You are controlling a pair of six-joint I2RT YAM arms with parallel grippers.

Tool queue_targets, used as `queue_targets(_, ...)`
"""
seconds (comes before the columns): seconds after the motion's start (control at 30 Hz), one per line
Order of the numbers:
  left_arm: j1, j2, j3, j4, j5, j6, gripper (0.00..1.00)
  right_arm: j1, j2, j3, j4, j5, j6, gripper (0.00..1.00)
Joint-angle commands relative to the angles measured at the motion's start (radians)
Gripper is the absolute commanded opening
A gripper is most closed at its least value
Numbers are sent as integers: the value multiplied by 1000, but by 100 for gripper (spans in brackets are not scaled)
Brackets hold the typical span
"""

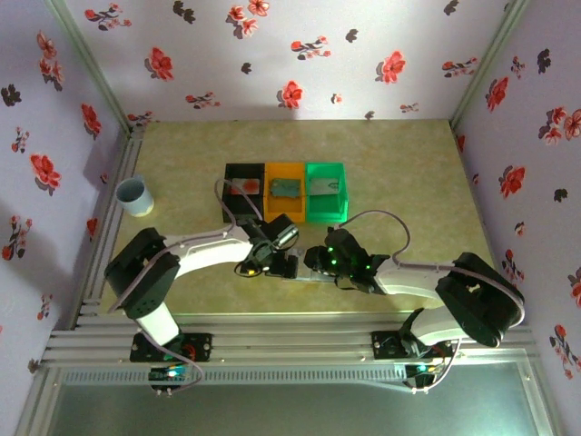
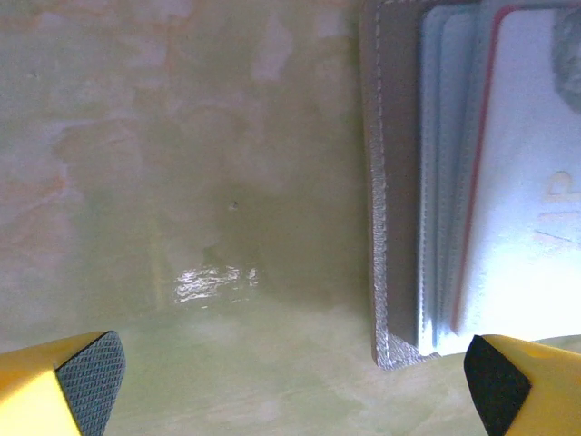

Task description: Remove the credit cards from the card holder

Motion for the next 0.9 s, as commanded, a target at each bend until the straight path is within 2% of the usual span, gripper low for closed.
queue_targets(0.0,-7,30,18,-4,7,-25,100,6,12,-16,12,27,3,28)
queue_targets(0.5,-7,55,-64,66,21,-46,100,7,27,-27,26,40,3,25)
queue_targets(0.87,-24,82,-95,115,35,-56,100,7,53,-49,121,9,0,22)
